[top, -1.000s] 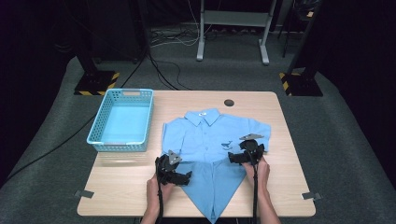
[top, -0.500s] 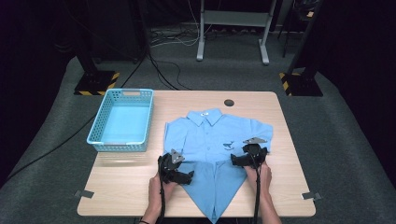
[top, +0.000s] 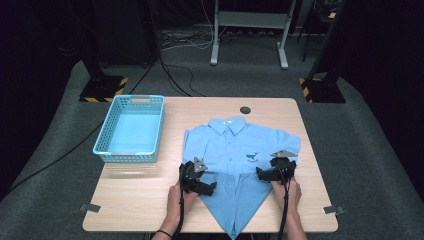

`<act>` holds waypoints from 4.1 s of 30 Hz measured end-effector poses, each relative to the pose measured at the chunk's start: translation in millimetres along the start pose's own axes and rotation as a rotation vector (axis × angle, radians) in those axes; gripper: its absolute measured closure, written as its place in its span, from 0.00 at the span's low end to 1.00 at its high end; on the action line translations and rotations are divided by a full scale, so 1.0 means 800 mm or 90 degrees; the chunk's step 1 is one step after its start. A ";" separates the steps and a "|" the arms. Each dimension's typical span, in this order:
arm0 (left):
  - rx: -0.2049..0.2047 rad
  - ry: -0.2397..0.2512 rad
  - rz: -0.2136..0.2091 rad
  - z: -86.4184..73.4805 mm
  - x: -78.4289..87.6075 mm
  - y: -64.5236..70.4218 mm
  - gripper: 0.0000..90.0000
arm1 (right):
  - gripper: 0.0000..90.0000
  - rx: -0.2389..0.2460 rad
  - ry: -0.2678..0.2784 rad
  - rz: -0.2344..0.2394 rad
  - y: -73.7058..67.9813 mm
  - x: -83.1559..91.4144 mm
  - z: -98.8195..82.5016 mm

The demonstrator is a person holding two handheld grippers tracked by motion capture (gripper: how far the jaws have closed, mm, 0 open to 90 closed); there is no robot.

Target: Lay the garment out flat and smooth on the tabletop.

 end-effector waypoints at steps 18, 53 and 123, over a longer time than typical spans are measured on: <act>-0.008 0.003 -0.003 0.000 0.001 0.001 0.00 | 0.00 -0.004 0.000 -0.005 -0.006 0.003 -0.003; 0.020 0.017 0.120 0.029 0.008 -0.050 0.07 | 0.00 0.009 0.001 0.004 -0.008 0.002 -0.001; 0.226 0.057 0.274 -0.005 0.051 -0.110 0.20 | 0.00 0.013 0.000 0.012 -0.010 0.001 -0.001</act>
Point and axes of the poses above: each handheld gripper's, and its own axes: x roughly backward along the jaws, z roughly out of its top, y roughly to its right, the point moved 9 cm from there along -x, roughly forward along the jaws
